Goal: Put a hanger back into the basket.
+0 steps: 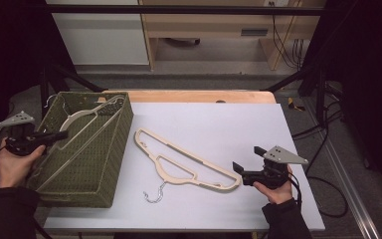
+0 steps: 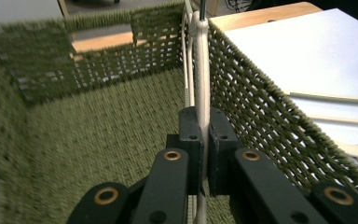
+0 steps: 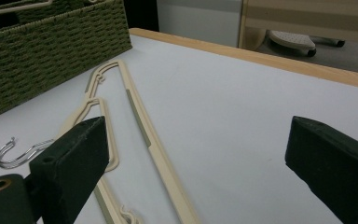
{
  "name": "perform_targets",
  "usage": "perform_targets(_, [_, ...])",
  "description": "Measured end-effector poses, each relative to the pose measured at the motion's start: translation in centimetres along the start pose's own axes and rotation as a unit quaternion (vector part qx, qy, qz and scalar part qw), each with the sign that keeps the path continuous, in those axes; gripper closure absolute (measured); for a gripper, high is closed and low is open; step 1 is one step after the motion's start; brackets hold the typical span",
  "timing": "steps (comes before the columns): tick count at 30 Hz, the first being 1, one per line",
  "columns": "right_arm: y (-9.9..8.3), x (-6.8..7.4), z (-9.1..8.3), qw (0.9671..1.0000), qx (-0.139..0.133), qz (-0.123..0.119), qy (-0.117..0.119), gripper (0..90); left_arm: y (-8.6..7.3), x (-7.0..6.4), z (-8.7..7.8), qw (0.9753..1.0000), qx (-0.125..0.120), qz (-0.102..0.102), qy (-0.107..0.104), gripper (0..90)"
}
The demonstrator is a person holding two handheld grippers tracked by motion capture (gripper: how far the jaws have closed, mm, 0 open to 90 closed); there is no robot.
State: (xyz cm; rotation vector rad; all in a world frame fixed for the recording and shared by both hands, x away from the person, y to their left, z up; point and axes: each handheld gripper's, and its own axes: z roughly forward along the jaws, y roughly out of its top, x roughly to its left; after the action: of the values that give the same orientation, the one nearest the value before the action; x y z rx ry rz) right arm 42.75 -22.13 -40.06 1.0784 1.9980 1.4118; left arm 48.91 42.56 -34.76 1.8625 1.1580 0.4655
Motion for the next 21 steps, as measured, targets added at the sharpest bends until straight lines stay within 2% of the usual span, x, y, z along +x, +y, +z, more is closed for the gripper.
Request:
perform_targets(1, [0.0,0.0,0.0,1.0,-0.001,0.002,-0.001,6.8,0.0,0.0,0.0,1.0,0.0,0.0,0.0,86.2])
perform_targets(5, [0.0,0.1,0.1,1.0,0.0,0.001,0.0,6.9,-1.3,0.4,1.6,0.9994,0.024,-0.025,0.001,85.9])
perform_targets(7, [0.0,0.1,0.1,1.0,0.0,0.001,0.0,6.9,-1.6,0.5,2.1,0.9991,0.029,-0.029,0.002,85.6])
perform_targets(9, [0.0,0.0,0.1,1.0,0.0,0.001,0.0,6.9,-1.7,0.6,2.2,0.9991,0.024,-0.036,-0.001,85.4])
perform_targets(13, [0.0,0.1,0.1,1.0,0.0,0.001,0.001,7.0,-2.2,1.1,2.3,0.9984,0.031,-0.048,0.002,84.6])
perform_targets(14, [0.0,0.1,0.1,1.0,0.0,0.001,0.001,7.0,-2.4,1.3,2.3,0.9983,0.029,-0.05,0.005,84.5])
perform_targets(19, [0.0,0.1,0.1,1.0,0.001,0.0,0.0,7.0,-2.6,1.6,2.6,0.9967,0.05,-0.054,0.035,83.6])
perform_targets(21, [0.0,0.1,0.2,1.0,0.001,0.0,0.001,7.0,-2.6,1.8,2.9,0.9957,0.055,-0.052,0.053,83.2])
